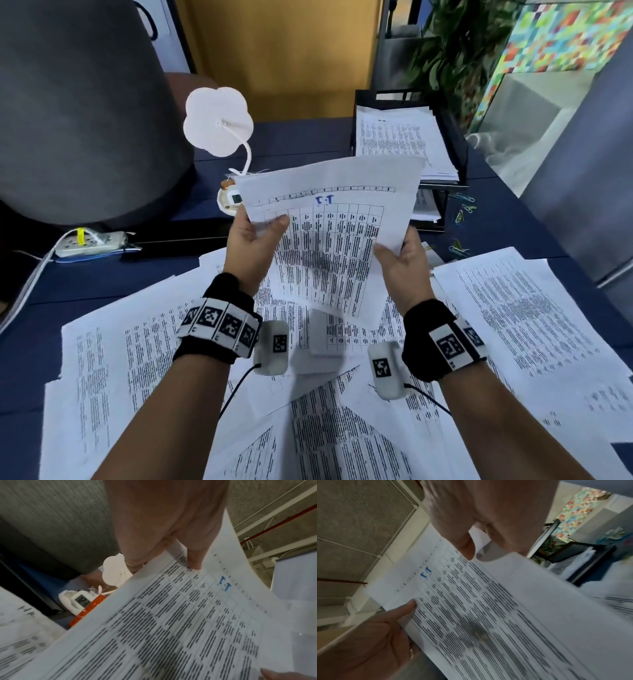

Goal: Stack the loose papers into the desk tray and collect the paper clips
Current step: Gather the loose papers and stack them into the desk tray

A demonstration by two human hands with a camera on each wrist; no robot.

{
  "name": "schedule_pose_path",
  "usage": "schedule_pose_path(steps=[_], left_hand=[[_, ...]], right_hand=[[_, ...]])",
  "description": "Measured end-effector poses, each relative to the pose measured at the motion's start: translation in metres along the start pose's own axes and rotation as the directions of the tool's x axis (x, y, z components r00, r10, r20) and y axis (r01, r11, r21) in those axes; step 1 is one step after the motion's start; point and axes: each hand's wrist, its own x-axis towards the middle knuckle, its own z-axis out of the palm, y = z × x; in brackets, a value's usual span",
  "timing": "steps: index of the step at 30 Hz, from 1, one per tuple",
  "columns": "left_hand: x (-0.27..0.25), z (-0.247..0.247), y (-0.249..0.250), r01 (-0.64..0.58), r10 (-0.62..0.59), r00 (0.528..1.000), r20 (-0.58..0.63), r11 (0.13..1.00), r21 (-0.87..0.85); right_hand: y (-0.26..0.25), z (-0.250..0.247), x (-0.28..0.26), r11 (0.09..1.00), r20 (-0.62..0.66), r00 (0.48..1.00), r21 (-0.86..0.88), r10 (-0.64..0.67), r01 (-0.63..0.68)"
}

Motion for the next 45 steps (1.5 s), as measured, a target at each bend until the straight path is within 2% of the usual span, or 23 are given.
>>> schedule_pose_path(steps=[8, 12, 14, 17, 19, 21, 24, 28, 30, 32, 36, 41, 45], left_hand=[[-0.006, -0.003, -0.045, 0.204, -0.204, 0.979, -0.002, 0.978, 0.037], [-0.016, -0.001, -0.068, 0.334, -0.339, 0.941, -0.003, 0.925, 0.18], [-0.022, -0.003, -0.083, 0.35, -0.356, 0.934, -0.027, 0.9, 0.26], [-0.026, -0.003, -0.102, 0.383, -0.373, 0.923, -0.091, 0.875, 0.296], [-0.024, 0.001, -0.104, 0.39, -0.376, 0.921, -0.103, 0.885, 0.255], [-0.02, 0.011, -0.091, 0.361, -0.349, 0.932, -0.093, 0.896, 0.259], [-0.011, 0.032, -0.073, 0.318, -0.326, 0.945, -0.01, 0.916, 0.244], [0.013, 0.062, -0.069, 0.24, -0.231, 0.971, -0.065, 0.934, 0.266], [0.024, 0.075, -0.072, 0.248, -0.24, 0.969, -0.062, 0.921, 0.299], [0.034, 0.085, -0.077, 0.285, -0.301, 0.953, -0.016, 0.883, 0.374], [0.049, 0.107, -0.076, 0.27, -0.361, 0.929, 0.081, 0.813, 0.516], [0.084, 0.135, -0.06, 0.2, -0.264, 0.963, 0.054, 0.833, 0.516], [0.115, 0.155, -0.055, 0.22, -0.267, 0.963, 0.029, 0.848, 0.482]], right_hand=[[0.059, -0.011, -0.006, 0.947, 0.055, 0.972, -0.245, 0.229, -0.209], [0.089, -0.019, -0.013, 0.873, 0.039, 0.954, -0.417, 0.296, -0.253], [0.103, -0.022, -0.017, 0.848, 0.035, 0.94, -0.443, 0.34, -0.291], [0.109, -0.025, -0.022, 0.883, 0.01, 0.95, -0.373, 0.313, -0.286], [0.106, -0.029, -0.022, 0.911, -0.023, 0.954, -0.291, 0.299, -0.292], [0.102, -0.035, -0.02, 0.928, -0.033, 0.938, -0.142, 0.344, -0.345], [0.098, -0.048, -0.012, 0.926, -0.059, 0.924, 0.01, 0.378, -0.378], [0.084, -0.066, 0.015, 0.941, -0.134, 0.932, 0.067, 0.337, -0.331], [0.074, -0.076, 0.031, 0.948, -0.164, 0.935, 0.112, 0.314, -0.299], [0.066, -0.086, 0.048, 0.952, -0.178, 0.937, 0.121, 0.3, -0.282], [0.053, -0.104, 0.083, 0.961, -0.211, 0.939, 0.098, 0.273, -0.257], [0.029, -0.119, 0.122, 0.971, -0.222, 0.946, 0.092, 0.235, -0.22], [0.012, -0.124, 0.157, 0.979, -0.237, 0.95, 0.044, 0.204, -0.199]])
